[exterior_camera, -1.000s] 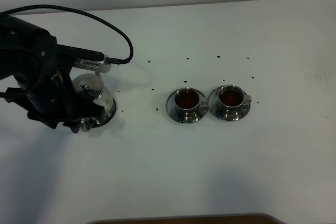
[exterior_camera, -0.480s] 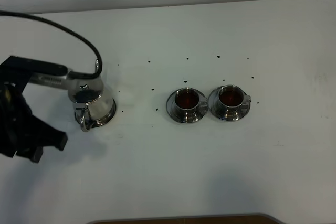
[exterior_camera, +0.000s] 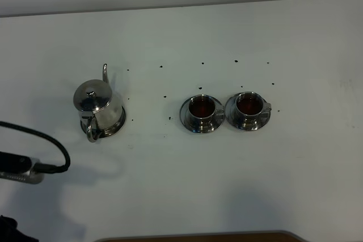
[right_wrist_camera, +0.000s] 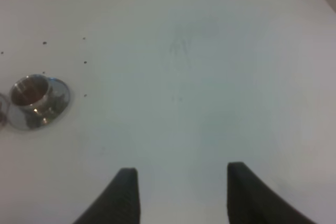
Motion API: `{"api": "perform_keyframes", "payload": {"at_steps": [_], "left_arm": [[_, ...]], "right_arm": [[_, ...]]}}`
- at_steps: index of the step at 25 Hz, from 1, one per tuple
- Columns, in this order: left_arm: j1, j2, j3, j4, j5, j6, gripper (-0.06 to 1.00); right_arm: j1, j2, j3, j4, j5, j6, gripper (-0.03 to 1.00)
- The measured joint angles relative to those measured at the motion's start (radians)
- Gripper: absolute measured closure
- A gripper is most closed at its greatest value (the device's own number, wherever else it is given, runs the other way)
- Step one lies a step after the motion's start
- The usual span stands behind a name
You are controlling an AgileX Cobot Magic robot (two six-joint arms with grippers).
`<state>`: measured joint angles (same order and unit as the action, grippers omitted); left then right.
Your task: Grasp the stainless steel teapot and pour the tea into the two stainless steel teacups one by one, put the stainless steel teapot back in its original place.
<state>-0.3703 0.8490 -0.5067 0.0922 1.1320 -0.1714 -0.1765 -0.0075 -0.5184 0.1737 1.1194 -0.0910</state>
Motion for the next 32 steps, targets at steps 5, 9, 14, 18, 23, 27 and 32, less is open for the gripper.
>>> {"api": "perform_keyframes", "payload": {"at_steps": [5,9,14,18,23,27,32], "left_arm": [[0.000,-0.107,0.039,-0.003,-0.067,0.000,0.49],[0.000,-0.133,0.040,-0.003,-0.070,0.001,0.49],[0.065,-0.144,0.040,-0.003,-0.071,0.006,0.49],[0.189,-0.144,0.041,-0.039,-0.071,0.051,0.49],[0.251,-0.174,0.041,-0.092,-0.074,0.117,0.49],[0.256,-0.296,0.041,-0.100,-0.075,0.132,0.49],[0.256,-0.473,0.041,-0.098,-0.073,0.134,0.49]], "right_arm": [[0.000,0.000,0.000,0.000,0.000,0.000,0.57],[0.000,0.000,0.000,0.000,0.000,0.000,0.57],[0.000,0.000,0.000,0.000,0.000,0.000,0.57],[0.000,0.000,0.000,0.000,0.000,0.000,0.57],[0.000,0.000,0.000,0.000,0.000,0.000,0.57],[0.000,0.000,0.000,0.000,0.000,0.000,0.57],[0.000,0.000,0.000,0.000,0.000,0.000,0.57]]}}
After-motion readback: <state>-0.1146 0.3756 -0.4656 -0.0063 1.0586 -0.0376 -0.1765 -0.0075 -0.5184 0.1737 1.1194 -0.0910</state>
